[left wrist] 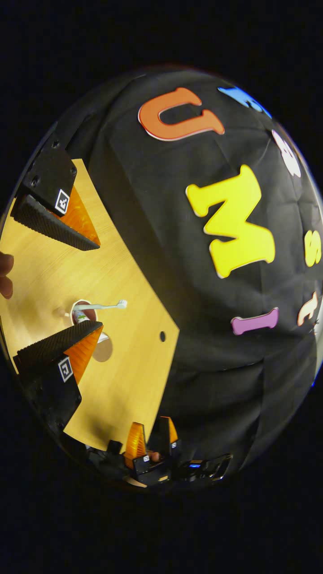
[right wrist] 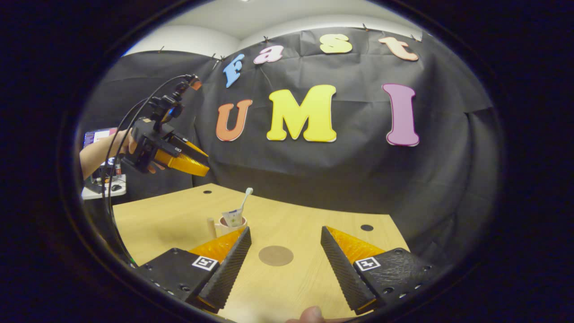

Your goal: Put the toothbrush and toothpaste on the desktop into the cup, then pick up the cup and place it on the coaster on the desktop.

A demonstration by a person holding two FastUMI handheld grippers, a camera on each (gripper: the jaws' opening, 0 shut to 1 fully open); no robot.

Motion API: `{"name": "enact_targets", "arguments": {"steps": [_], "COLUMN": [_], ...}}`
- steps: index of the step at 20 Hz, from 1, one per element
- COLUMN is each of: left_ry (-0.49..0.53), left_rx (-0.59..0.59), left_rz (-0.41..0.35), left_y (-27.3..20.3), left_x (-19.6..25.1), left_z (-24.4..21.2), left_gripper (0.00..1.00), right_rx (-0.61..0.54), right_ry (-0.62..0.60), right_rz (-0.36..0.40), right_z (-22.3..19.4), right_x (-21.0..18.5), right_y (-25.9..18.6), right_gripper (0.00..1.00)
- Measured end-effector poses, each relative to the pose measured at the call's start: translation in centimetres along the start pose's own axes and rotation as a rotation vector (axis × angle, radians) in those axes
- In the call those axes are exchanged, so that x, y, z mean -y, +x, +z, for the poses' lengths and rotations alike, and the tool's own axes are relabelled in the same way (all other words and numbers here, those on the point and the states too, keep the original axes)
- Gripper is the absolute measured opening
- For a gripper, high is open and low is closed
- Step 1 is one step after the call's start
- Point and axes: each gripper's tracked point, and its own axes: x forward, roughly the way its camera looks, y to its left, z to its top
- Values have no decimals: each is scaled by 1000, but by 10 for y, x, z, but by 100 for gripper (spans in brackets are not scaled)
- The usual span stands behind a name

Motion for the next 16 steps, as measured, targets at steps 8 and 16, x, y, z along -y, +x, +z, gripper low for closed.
{"name": "enact_targets", "arguments": {"steps": [8,16], "left_ry": [137,210], "left_rx": [-541,-813], "left_rz": [-180,-257], "left_y": [31,18], "left_x": [17,31], "left_z": [-83,-145], "left_gripper": [99,97], "right_rx": [28,13], "right_ry": [213,143], "right_rz": [55,-9], "right_z": [-23,-44], "right_x": [23,41], "right_y": [-31,-41], "right_gripper": [95,95]}}
